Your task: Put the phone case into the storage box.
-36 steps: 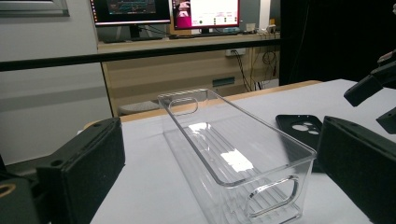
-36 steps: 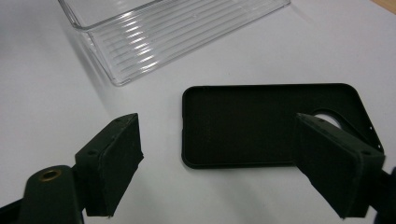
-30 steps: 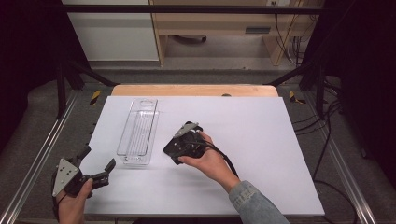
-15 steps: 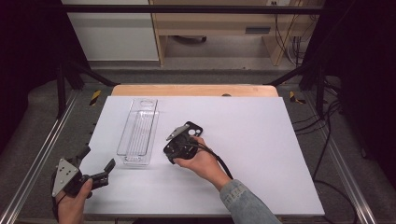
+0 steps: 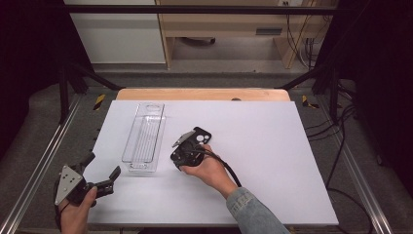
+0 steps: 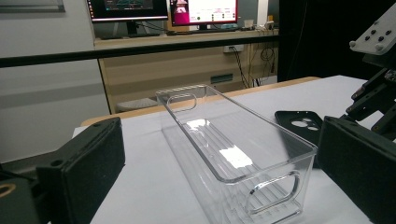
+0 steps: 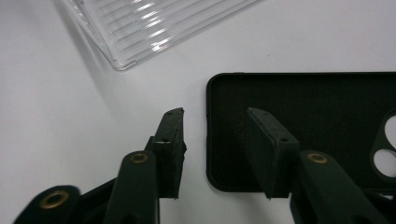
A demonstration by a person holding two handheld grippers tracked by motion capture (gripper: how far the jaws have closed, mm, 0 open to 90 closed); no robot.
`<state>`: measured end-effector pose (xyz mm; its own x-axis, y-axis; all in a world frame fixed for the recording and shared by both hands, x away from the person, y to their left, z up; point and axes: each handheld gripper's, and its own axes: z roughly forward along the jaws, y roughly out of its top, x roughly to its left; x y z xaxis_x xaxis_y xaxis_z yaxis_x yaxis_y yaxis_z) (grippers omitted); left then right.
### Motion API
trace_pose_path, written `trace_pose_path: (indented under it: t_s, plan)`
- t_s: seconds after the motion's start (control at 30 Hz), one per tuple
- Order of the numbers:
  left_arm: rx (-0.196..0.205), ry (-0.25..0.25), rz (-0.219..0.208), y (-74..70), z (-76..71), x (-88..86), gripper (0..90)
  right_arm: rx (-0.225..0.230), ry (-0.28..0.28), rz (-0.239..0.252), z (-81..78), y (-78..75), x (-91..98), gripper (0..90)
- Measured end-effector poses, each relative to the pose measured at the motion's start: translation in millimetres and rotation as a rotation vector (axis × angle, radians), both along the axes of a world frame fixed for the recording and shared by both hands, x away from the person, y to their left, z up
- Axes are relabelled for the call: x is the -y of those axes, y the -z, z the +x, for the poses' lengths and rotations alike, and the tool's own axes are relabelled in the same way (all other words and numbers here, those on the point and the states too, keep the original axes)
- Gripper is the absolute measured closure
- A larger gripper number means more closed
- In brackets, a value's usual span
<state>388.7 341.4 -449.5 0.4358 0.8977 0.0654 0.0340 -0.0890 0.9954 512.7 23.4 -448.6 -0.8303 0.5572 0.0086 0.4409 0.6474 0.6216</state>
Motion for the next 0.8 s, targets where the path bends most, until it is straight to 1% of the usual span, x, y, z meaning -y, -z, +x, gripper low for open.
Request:
trace_pose_path:
  t_s: [0.23, 0.33, 0.5, 0.8]
  plan:
    - [0.0, 0.001, 0.0, -0.1, 0.0, -0.2, 0.8, -0.021, 0.008, 0.014, 2.9, 4.1, -1.6, 65.3]
    - [0.0, 0.001, 0.0, -0.1, 0.0, -0.2, 0.8, -0.035, 0.014, 0.006, 3.9, 5.8, -1.9, 67.7]
    - [0.0, 0.003, 0.0, -0.1, 0.1, 0.0, 0.9, -0.045, 0.016, 0.003, 5.4, 7.2, -1.4, 70.4]
    - [0.0, 0.004, -0.002, -0.1, 0.0, -0.1, 0.9, -0.056, 0.01, -0.007, 6.6, 11.2, -3.0, 74.0]
